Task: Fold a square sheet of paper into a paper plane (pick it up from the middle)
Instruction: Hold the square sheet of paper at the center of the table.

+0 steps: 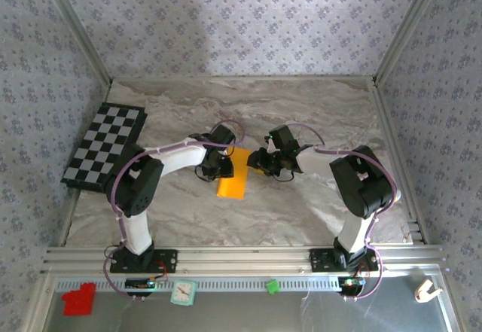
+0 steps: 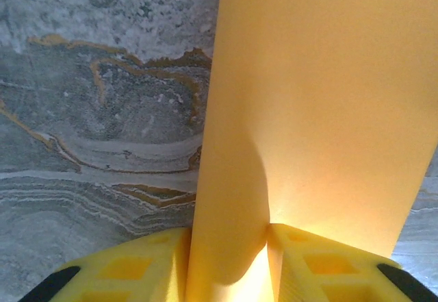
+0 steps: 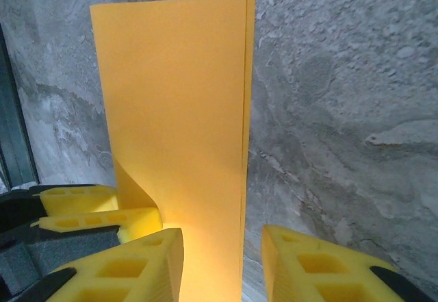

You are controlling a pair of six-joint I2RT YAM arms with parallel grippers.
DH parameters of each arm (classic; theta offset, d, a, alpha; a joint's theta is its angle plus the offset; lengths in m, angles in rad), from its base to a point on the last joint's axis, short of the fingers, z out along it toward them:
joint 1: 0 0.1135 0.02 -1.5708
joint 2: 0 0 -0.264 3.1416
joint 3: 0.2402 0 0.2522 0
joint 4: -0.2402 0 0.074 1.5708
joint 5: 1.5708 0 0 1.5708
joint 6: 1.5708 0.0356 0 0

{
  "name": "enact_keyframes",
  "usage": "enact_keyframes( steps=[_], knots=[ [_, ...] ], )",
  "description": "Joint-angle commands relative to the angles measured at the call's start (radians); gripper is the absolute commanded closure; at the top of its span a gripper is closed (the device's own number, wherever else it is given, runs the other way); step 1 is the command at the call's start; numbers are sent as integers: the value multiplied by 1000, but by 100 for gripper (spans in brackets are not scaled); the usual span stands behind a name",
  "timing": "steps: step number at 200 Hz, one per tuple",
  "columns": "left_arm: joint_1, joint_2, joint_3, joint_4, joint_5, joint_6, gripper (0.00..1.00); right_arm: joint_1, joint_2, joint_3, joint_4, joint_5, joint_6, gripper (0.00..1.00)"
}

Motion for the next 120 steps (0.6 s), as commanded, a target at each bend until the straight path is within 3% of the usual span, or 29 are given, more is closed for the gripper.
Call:
enact_keyframes(
  steps=[1,120],
  knots=[
    [3,54,-10,-26,9,7,64,12,18,20,8,-17,-9,66],
    [2,59,-12,-10,29,46,64,24,36,40,11,-20,-11,68]
  ],
)
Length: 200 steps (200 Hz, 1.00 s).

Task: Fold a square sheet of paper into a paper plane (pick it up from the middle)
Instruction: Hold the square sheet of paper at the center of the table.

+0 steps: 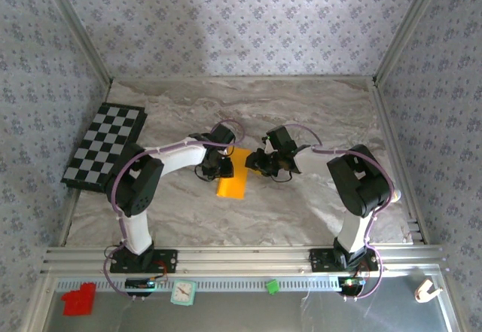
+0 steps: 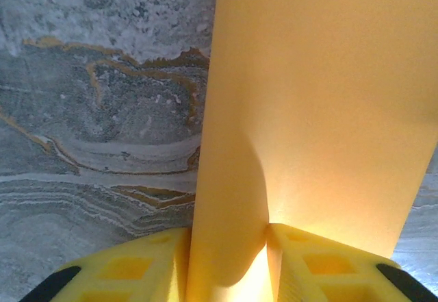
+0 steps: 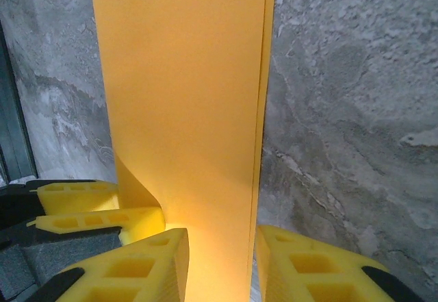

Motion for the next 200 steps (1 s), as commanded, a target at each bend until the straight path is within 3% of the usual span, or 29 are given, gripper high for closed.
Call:
enact_keyframes(
  steps=[1,136,200],
  knots=[
    [1,56,-16,-6,22,25,64,7,17,30,1,-19,-13,68],
    [-3,82,-18,-2,29,10,64,52,104,85,-18,-38,-16,75],
    [-3,85,-20,-3,29,6,63,54,73,81,-21,-21,-29,75]
  ],
)
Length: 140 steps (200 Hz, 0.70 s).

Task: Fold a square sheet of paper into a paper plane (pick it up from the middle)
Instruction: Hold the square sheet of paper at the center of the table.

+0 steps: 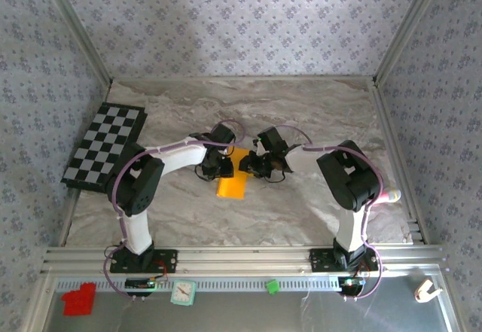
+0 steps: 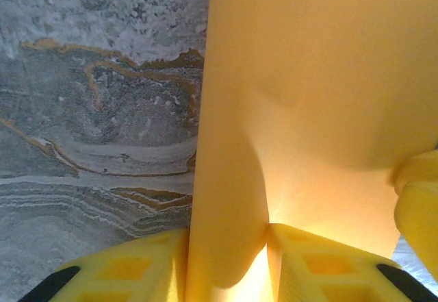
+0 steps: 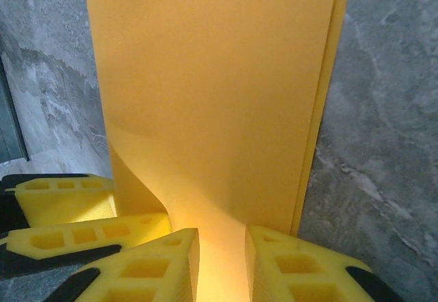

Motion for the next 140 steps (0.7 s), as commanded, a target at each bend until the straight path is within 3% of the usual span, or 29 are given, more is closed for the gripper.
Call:
enact_keyframes(
  steps=[1,79,140],
  knots=[
    [-3,77,-27,3,26,0,63,5,-14,16,-14,5,-21,75],
    [-4,79,-30,2,26,-2,63,8,16,19,-25,1,-31,78],
    [-3,57,-27,-5,22,-12,63,12,59,58,-196,91,-105,81]
  ],
)
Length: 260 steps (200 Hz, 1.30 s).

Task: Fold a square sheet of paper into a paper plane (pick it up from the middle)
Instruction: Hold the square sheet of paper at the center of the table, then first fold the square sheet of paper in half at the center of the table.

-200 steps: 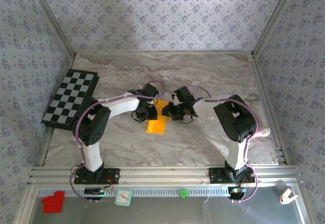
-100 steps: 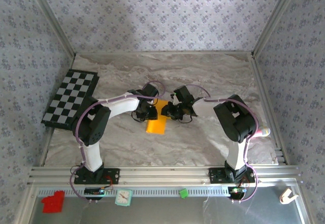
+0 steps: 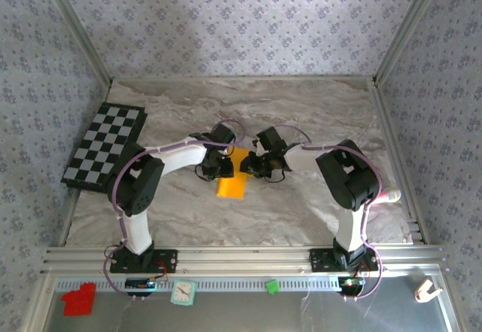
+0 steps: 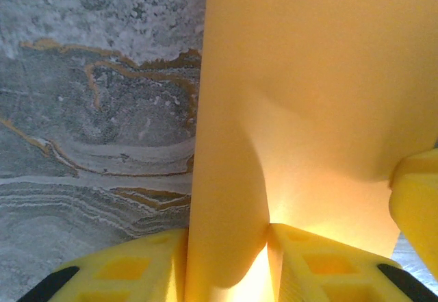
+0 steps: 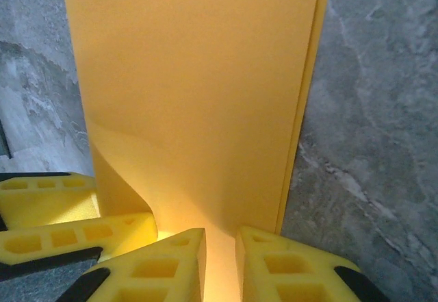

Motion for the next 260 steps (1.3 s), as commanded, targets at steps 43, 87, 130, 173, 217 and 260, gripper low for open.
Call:
enact_keyframes(
  steps=[43,87,130,173,217,260],
  knots=[
    [22,-47,7,-22,17,-50,58,9,95,82,-308,148,-166,83],
    [107,-217,-26,57,59,-101,51,11,146,175,-461,182,-360,83],
    [111,-226,-53,201,289,-143,63,11,172,235,-514,185,-375,84],
    [110,-150,-63,219,357,-175,80,9,182,246,-539,199,-357,85],
    [97,-82,-60,214,392,-177,88,7,189,251,-551,207,-343,86],
    [95,-35,-56,181,360,-167,89,8,197,256,-568,225,-335,86]
  ],
)
